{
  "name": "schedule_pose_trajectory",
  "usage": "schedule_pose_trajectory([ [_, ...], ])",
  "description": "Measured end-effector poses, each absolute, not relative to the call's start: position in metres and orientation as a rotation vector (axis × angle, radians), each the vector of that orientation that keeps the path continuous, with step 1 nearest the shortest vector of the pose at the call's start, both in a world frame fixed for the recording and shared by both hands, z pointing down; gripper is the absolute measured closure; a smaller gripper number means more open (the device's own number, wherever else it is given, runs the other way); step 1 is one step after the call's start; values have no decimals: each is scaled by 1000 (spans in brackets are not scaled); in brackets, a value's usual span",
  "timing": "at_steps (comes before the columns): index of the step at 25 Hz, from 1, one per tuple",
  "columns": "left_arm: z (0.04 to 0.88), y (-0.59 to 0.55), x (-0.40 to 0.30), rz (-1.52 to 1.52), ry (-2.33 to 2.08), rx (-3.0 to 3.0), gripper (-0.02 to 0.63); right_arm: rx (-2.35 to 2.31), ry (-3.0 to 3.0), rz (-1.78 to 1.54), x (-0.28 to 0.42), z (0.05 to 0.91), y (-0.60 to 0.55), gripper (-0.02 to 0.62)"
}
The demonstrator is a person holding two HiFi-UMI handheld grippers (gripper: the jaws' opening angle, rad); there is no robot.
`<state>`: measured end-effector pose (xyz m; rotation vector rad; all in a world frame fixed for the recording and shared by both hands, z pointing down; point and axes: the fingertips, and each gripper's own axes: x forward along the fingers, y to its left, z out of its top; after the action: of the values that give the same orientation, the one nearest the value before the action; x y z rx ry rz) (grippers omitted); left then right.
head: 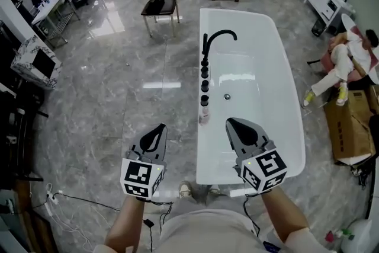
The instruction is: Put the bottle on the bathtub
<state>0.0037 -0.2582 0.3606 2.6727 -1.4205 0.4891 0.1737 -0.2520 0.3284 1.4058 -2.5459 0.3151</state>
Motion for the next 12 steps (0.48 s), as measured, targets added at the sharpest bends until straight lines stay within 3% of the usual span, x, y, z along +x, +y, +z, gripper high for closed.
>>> schedule_pose_trajectory([
  [12, 324, -199, 17, 444, -1369, 2750, 584, 1470, -2514, 262, 210, 280, -190, 568],
])
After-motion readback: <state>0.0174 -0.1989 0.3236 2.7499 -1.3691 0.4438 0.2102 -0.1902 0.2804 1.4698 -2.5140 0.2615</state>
